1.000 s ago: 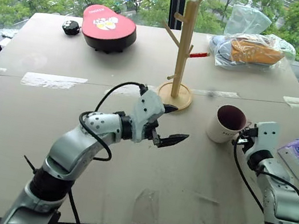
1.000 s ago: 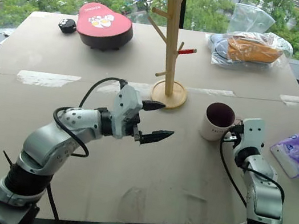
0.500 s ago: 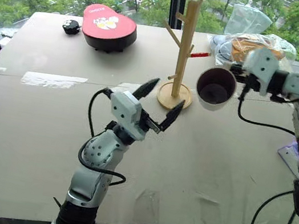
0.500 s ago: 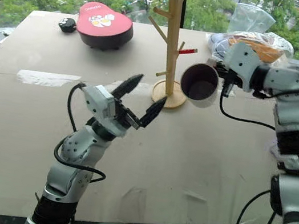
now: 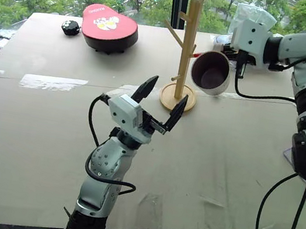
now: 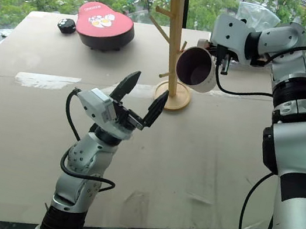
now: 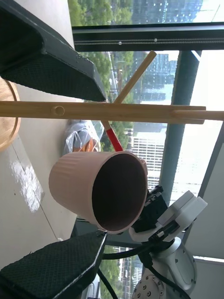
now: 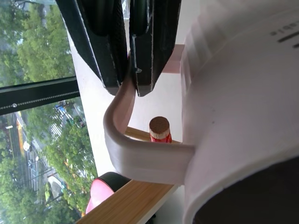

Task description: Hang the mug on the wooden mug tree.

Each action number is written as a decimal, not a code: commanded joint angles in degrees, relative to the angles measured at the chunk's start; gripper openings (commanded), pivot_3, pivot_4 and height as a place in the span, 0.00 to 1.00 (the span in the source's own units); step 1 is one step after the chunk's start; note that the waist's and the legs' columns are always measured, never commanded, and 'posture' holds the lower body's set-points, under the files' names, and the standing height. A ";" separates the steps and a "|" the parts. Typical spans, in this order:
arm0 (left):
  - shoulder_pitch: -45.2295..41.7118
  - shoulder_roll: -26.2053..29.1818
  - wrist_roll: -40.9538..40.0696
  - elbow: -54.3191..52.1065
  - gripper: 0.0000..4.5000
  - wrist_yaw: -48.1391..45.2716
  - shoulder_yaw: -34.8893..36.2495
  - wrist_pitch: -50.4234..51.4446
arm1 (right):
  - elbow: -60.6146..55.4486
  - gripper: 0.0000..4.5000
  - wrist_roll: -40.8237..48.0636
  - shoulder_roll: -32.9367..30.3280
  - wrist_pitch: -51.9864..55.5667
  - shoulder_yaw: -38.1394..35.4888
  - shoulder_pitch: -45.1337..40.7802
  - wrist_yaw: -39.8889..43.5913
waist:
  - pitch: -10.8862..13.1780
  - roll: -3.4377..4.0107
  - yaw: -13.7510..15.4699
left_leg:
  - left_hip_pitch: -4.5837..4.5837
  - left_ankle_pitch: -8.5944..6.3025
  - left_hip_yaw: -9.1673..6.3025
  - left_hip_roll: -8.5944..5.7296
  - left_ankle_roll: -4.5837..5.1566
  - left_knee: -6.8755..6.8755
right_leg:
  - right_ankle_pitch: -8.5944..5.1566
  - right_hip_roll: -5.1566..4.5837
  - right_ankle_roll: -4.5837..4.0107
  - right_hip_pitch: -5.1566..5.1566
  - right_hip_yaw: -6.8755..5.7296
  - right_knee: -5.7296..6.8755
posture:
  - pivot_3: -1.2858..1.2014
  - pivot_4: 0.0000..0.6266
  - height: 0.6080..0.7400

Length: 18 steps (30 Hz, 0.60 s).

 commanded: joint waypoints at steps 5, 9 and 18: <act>-0.62 0.22 0.03 -1.23 1.00 0.61 0.24 -0.87 | 1.50 0.38 -1.62 0.39 0.03 -2.07 -3.85 -4.09 | 0.00 0.01 0.15 | -0.02 0.00 -0.01 -0.02 0.00 0.00 | 0.00 -0.01 0.00 -0.01 -0.01 0.00 | 0.52 0.24 1.00; -0.68 0.38 -0.31 -1.38 1.00 0.50 -0.01 -0.44 | 2.12 0.73 -0.63 -0.21 2.20 -4.12 -3.97 -6.27 | 0.00 0.01 0.11 | -0.03 0.00 0.00 -0.02 0.00 -0.02 | 0.00 -0.01 0.00 -0.02 0.00 -0.01 | 0.52 0.24 1.00; 5.14 6.90 -1.76 0.28 1.00 -4.14 0.37 2.68 | -4.90 0.99 10.34 -4.07 12.78 -13.83 10.33 2.97 | -0.04 -0.01 0.18 | -0.04 0.00 0.00 -0.02 0.00 0.01 | 0.00 -0.03 0.00 0.01 0.02 -0.02 | 0.52 0.24 1.00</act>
